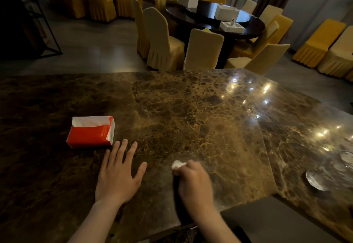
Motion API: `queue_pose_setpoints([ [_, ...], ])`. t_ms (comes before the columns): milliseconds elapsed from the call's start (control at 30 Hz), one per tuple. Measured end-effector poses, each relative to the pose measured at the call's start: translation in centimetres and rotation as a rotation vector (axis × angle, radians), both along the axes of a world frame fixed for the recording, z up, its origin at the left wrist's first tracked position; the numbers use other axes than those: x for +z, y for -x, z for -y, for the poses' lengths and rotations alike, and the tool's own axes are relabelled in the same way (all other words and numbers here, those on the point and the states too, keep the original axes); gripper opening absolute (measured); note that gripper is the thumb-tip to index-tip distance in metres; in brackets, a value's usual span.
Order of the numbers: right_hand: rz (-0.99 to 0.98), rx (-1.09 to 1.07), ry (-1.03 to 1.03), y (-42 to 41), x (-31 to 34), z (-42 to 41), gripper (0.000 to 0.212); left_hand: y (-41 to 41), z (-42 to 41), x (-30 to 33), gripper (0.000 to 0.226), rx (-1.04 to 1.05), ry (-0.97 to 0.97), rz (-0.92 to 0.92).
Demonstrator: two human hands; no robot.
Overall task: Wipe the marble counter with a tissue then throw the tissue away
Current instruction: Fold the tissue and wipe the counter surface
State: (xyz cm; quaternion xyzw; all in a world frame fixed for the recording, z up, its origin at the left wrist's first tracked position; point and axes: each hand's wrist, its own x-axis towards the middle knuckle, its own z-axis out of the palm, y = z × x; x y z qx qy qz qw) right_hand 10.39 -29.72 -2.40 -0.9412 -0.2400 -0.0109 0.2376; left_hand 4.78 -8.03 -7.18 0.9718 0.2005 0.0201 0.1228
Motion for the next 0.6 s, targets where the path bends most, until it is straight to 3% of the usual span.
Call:
queue_pose_setpoints([
  [167,0.019,-0.250,0.003,-2.3,0.3,0.9,0.020,-0.2,0.3,0.3,0.081,0.012,-0.026,-0.013],
  [367,0.035,0.103,-0.022,2.4,-0.4,-3.2,0.019,-0.1,0.6,0.7,0.079,0.007,-0.022,-0.017],
  [433,0.028,0.124,-0.014,0.9,-0.5,-1.7,0.016,0.0,0.4,0.7,0.079,0.001,-0.007,-0.008],
  [600,0.025,-0.255,-0.047,-4.0,0.7,1.6,0.016,0.0,0.4,0.6,0.078,0.001,0.000,-0.009],
])
